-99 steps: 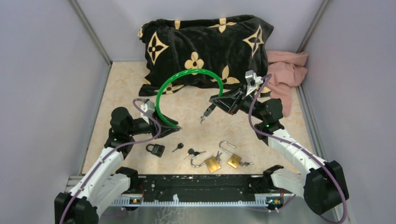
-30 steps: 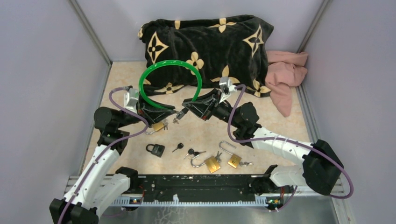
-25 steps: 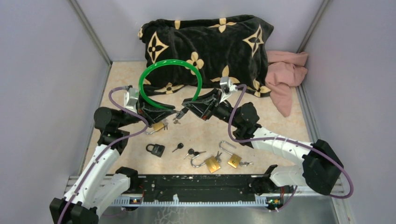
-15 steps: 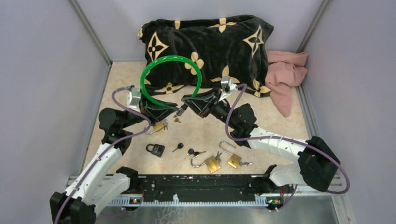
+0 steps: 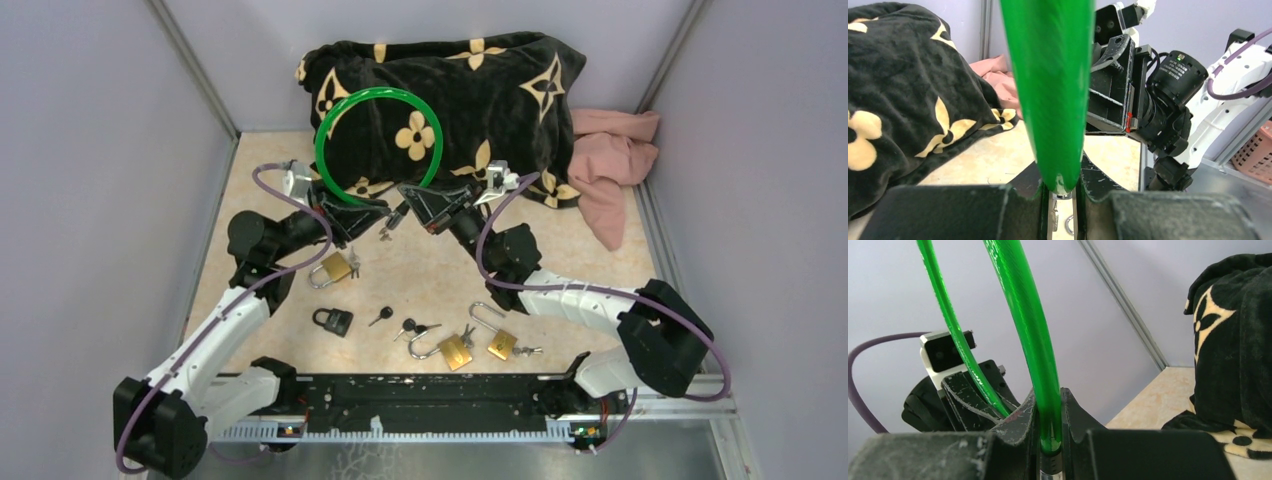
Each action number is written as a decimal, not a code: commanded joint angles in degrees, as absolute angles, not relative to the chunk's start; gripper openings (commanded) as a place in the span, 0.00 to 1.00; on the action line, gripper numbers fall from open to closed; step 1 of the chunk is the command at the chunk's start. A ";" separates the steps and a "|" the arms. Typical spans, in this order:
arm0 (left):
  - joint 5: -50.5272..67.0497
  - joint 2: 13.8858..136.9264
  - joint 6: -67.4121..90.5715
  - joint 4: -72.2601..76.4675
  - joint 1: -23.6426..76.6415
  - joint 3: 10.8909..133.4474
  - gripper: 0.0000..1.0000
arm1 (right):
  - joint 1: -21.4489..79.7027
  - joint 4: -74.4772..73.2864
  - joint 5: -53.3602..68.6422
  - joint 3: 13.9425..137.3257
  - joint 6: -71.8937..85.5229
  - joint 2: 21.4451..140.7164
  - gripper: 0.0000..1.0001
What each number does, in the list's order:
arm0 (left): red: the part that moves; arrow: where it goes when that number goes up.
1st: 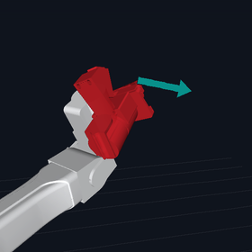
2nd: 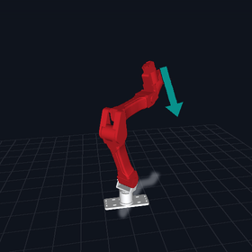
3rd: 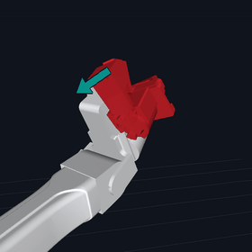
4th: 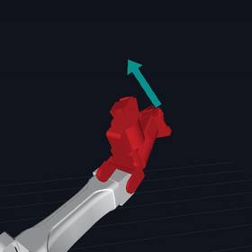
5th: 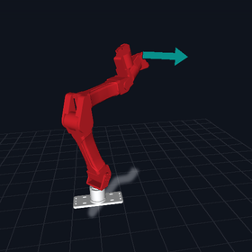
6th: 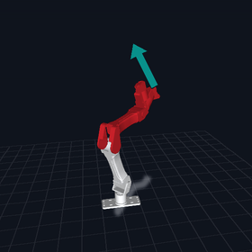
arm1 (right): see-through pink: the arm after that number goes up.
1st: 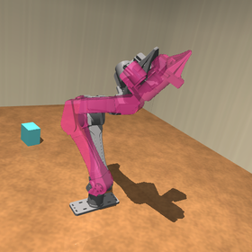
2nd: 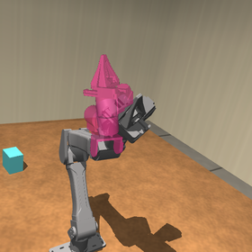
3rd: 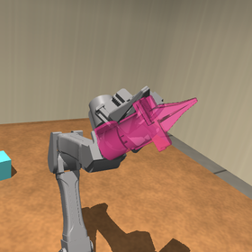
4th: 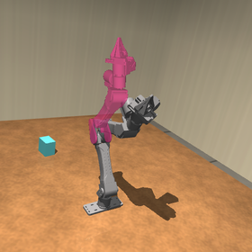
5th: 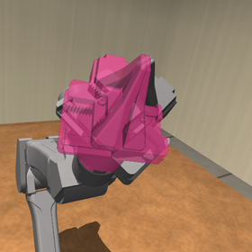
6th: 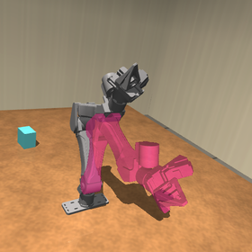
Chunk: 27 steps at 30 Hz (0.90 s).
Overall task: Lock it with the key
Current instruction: Lock the lock.
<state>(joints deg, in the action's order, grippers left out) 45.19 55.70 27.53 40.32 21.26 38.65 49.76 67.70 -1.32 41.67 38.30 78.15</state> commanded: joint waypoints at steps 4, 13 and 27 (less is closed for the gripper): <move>45.25 59.53 30.83 41.60 24.22 41.89 0.00 | 51.95 77.97 -1.78 45.60 46.62 77.44 0.00; 46.03 63.89 9.71 37.24 33.28 40.62 0.00 | 52.09 78.74 -2.95 46.88 50.41 78.79 0.00; 40.26 59.15 12.06 26.80 28.30 44.61 0.39 | 51.33 76.96 -7.93 41.24 49.95 75.81 0.00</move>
<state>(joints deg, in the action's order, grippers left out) 39.83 59.24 11.16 33.47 29.26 43.42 49.76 69.87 -11.64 40.38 46.89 78.43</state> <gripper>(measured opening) 0.342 0.119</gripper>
